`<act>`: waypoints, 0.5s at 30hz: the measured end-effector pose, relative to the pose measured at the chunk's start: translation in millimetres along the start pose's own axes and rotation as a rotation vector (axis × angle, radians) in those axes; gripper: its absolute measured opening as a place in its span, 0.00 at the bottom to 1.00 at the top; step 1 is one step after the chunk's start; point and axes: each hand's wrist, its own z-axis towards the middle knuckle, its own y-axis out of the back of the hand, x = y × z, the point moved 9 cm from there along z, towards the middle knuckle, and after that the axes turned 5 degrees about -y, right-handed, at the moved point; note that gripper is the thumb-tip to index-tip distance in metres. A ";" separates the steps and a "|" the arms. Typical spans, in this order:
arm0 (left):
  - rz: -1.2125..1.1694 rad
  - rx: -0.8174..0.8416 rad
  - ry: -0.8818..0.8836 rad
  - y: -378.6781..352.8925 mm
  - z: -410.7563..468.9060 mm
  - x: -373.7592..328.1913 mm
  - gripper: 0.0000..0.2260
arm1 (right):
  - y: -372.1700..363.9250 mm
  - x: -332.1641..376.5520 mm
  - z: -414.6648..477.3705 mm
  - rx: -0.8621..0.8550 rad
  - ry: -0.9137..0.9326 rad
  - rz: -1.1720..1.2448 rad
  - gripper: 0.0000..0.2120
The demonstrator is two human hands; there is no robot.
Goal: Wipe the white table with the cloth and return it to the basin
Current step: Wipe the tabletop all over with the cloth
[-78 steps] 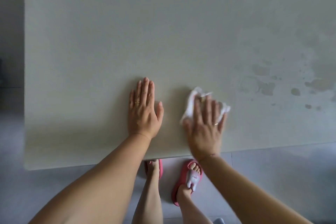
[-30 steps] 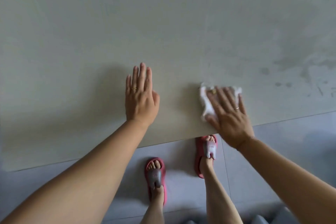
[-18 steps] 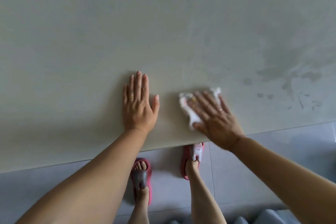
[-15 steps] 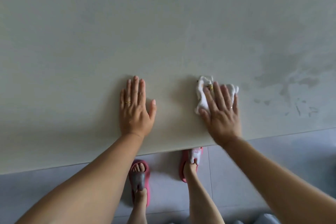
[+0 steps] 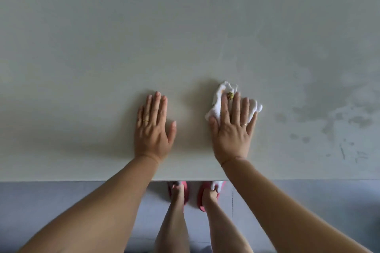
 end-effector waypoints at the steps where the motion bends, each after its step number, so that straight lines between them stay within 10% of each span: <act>1: 0.001 0.004 -0.001 0.0 0.0 0.4 0.29 | -5.2 18.0 -12.5 0.013 0.058 0.009 0.30; 5: 0.001 0.023 -0.001 0.8 1.2 -0.1 0.29 | -10.8 48.8 -28.5 0.086 0.595 -0.093 0.28; 11: 0.012 0.071 0.028 -4.5 1.1 2.0 0.29 | 7.5 -6.7 45.4 0.031 -0.052 -0.011 0.30; 15: 0.009 0.071 0.022 -6.2 1.7 2.3 0.29 | -14.6 66.1 -0.1 0.086 0.353 -0.079 0.29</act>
